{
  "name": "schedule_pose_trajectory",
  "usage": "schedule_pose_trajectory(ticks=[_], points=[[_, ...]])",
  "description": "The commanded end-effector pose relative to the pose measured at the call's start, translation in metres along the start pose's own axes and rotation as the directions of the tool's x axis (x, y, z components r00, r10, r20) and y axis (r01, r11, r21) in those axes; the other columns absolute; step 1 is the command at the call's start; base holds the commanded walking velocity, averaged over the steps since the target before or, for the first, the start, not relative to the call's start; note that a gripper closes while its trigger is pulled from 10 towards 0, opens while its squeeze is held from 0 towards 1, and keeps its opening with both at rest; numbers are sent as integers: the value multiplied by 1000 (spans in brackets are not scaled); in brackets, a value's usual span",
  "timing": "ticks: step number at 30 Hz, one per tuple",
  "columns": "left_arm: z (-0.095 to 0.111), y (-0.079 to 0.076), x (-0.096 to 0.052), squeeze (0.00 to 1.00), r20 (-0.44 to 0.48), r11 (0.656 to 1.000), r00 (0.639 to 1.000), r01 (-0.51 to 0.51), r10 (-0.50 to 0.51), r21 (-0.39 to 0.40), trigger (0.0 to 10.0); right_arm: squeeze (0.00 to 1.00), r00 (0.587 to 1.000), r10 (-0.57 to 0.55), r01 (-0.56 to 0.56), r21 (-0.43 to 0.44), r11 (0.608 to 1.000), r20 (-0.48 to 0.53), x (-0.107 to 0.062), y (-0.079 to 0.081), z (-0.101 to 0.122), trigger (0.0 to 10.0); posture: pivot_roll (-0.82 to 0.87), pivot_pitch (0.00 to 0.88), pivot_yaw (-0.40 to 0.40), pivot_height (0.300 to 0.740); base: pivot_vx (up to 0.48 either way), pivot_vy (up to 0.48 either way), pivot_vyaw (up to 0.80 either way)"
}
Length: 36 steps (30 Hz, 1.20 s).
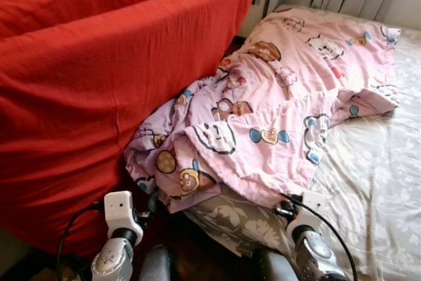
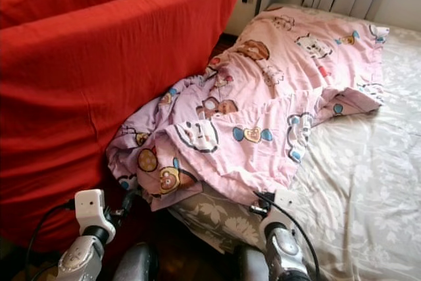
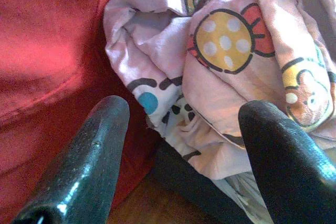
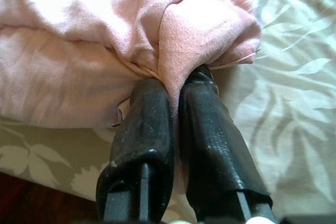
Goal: Clean up the room
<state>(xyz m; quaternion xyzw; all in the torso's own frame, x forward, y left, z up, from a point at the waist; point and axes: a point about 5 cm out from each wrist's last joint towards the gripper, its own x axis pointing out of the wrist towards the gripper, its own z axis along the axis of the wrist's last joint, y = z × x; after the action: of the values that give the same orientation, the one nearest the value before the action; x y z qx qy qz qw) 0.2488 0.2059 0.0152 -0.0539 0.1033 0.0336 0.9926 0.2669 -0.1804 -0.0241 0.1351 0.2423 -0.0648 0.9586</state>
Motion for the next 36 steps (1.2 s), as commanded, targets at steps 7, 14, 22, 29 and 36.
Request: schedule_pose_trajectory(ticks=[7, 14, 22, 29, 36], points=[[-16, 10, -5, 0, -50, 999, 998, -40, 40, -13, 10000, 0, 999, 17, -17, -13, 1000, 38, -1, -2, 3, 10000, 1, 21, -12, 618, 0, 0, 0], [-24, 15, -8, 0, -78, 998, 995, -59, 57, -19, 10000, 0, 995, 42, -40, -30, 999, 88, 0, 7, 10, 10000, -6, 0, -5, 633, 0, 0, 0], [-38, 30, -18, 0, -140, 994, 985, -107, 104, -18, 10000, 0, 994, 50, -44, -70, 997, 93, -1, 9, 7, 10000, -16, 0, 3, 663, 0, 0, 0], [-52, 41, -28, 0, -209, 989, 968, -145, 141, -4, 10000, 0, 993, 49, -42, -64, 997, 106, -2, 10, 6, 10000, -12, 0, 5, 688, 0, 0, 0], [-69, 44, -38, 0, -293, 985, 941, -175, 167, 0, 10000, 0, 991, 50, -41, -71, 997, 127, -2, 11, 9, 10000, -10, 0, 1, 733, 0, 0, 0]])
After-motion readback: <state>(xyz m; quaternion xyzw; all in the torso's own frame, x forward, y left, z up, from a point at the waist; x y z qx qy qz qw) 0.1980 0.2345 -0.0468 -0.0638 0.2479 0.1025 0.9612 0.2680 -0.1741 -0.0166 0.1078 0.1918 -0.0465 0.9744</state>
